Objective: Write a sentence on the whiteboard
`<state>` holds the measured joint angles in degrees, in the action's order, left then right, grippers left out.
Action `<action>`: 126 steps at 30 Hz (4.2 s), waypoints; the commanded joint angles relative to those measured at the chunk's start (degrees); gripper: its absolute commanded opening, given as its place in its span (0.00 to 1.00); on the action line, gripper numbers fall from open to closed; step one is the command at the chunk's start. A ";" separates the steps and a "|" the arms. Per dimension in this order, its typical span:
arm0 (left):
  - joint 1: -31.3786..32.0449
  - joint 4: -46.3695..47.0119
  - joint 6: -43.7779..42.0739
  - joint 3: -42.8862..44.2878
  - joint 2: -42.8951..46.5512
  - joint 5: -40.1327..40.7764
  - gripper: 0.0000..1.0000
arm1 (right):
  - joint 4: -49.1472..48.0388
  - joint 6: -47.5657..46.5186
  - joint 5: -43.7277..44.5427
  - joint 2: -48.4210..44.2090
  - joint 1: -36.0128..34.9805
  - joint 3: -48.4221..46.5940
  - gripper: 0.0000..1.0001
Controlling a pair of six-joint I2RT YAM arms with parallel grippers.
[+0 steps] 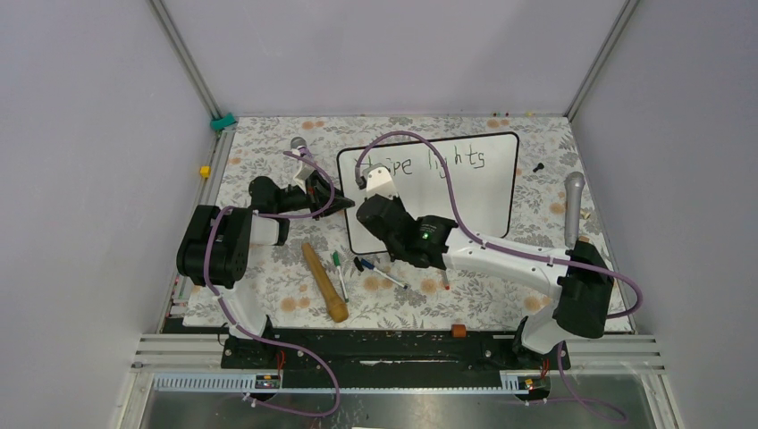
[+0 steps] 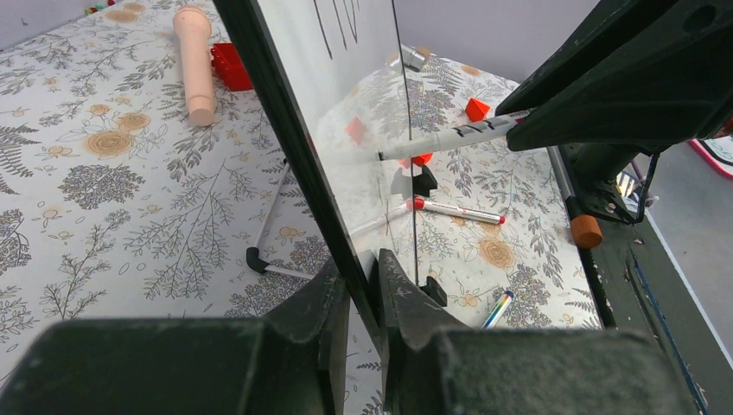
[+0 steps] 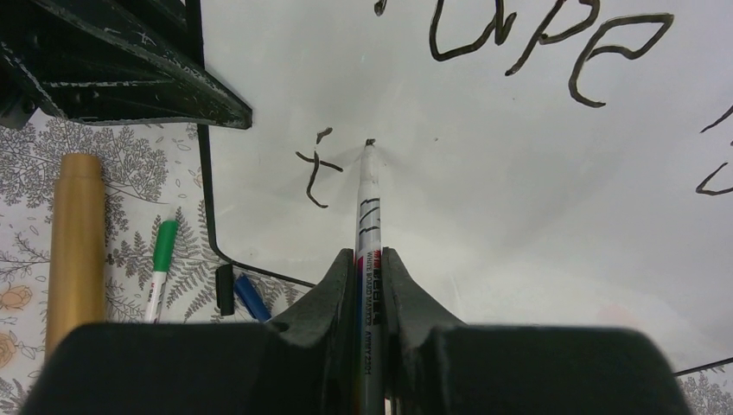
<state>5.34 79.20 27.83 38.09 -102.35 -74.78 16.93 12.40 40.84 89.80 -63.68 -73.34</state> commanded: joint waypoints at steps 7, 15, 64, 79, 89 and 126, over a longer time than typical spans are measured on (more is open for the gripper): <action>-0.11 5.30 -8.59 -0.70 0.88 -0.94 0.00 | 1.59 4.02 -2.52 -0.42 0.48 2.13 0.00; 0.01 5.26 -8.69 -0.75 0.96 -0.92 0.00 | 1.90 5.54 -4.01 -0.71 0.49 4.27 0.00; -0.11 5.22 -8.59 -0.73 0.91 -0.90 0.00 | 2.41 1.46 0.79 -2.89 2.20 2.08 0.00; -0.08 5.26 -8.67 -0.73 0.92 -0.86 0.00 | 2.87 4.38 -2.98 -3.57 2.17 6.31 0.00; -0.12 5.26 -8.75 -0.76 1.01 -0.92 0.00 | 2.71 4.28 -3.03 -5.98 2.18 6.22 0.00; -0.13 5.27 -8.59 -0.71 0.92 -0.90 0.00 | 4.85 3.23 -0.91 -4.34 3.06 2.92 0.00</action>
<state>5.34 79.44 27.44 37.85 -102.35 -74.50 20.95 15.25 36.71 84.47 -61.25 -67.37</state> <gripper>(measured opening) 0.142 0.156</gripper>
